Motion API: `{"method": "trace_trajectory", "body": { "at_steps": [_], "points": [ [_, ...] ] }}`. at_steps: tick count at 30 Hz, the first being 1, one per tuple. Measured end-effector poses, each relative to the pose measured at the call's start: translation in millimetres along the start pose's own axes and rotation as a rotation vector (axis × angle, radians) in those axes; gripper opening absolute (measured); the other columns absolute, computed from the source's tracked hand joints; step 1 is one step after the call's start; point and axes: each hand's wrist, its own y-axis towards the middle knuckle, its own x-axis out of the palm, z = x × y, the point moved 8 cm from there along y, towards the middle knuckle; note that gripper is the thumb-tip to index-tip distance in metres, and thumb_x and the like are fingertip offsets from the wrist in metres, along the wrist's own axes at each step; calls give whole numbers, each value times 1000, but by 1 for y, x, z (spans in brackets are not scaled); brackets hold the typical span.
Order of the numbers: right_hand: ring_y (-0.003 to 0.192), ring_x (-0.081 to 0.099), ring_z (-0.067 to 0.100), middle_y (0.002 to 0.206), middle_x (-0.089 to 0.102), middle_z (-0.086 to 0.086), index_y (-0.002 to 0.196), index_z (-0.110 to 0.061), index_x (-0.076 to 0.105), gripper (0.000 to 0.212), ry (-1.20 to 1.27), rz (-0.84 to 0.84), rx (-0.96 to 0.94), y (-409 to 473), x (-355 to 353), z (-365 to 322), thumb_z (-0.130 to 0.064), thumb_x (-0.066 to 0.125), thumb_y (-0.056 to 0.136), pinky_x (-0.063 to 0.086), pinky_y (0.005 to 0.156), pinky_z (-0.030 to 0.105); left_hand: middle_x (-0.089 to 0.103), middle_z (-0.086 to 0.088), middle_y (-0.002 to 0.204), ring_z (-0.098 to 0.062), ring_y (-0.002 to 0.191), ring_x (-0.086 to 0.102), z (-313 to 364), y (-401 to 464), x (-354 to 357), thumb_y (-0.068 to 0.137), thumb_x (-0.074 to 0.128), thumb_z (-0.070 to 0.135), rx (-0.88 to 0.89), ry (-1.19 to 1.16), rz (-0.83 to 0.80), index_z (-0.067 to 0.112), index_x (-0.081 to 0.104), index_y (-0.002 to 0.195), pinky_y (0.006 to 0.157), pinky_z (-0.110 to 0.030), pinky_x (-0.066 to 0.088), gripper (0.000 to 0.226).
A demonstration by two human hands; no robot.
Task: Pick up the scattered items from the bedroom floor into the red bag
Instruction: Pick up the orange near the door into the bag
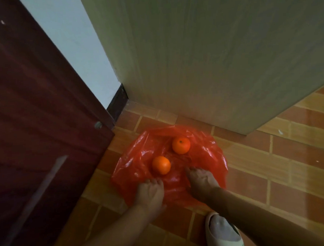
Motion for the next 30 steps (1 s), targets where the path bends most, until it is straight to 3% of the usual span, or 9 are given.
{"method": "trace_trajectory", "body": {
  "at_steps": [5,8,12,16,19,22,25,30],
  "points": [
    [106,69,23,115,70,1,123,-24,62,35,85,10,25,-8,-4,9,-38,63,91,53,86,32,61,-6,134,-28,127,55,21,4,13,100,53,20,110,131,-48,16,61,126,101,-34,43,27],
    [111,67,23,121,68,2,124,-20,63,32,64,-33,27,-9,-1,10,-32,62,94,52,89,31,66,-6,128,-28,123,60,25,5,6,99,49,6,129,149,-30,14,67,119,95,-34,46,29],
    [104,69,20,111,70,-2,111,-23,67,20,90,7,42,-10,-6,9,-29,60,93,53,84,29,69,-5,123,-26,118,65,1,8,-12,97,60,16,20,46,0,18,67,117,91,-34,49,21],
    [87,68,17,94,71,-4,93,-23,68,17,207,138,38,-10,-38,4,-36,58,92,43,68,26,69,2,112,-21,106,68,-31,0,-49,97,58,29,-126,-212,210,28,62,110,82,-33,51,14],
    [76,65,15,85,70,-5,88,-24,67,7,502,217,47,-8,-71,-1,-30,64,84,46,63,31,70,3,92,-20,87,69,-51,-16,-75,96,58,35,-191,-441,427,28,59,94,68,-32,48,7],
    [62,59,12,73,66,-1,81,-23,63,8,770,288,135,-8,-105,4,-21,70,77,47,57,36,68,5,78,-20,73,66,-69,-39,-93,93,63,40,-262,-641,513,28,61,88,56,-30,44,13],
    [58,52,9,71,67,8,77,-15,65,11,941,377,222,-23,-143,13,-14,76,74,41,54,32,63,7,68,-19,63,61,-80,-77,-116,91,66,38,-309,-770,591,27,62,82,51,-31,44,15],
    [63,64,31,64,66,11,74,-15,66,12,936,439,288,-86,-215,21,-19,75,81,48,56,40,71,3,75,-25,69,67,-81,-146,-172,89,70,38,-366,-857,637,24,70,92,56,-35,50,14]
  ]
}}
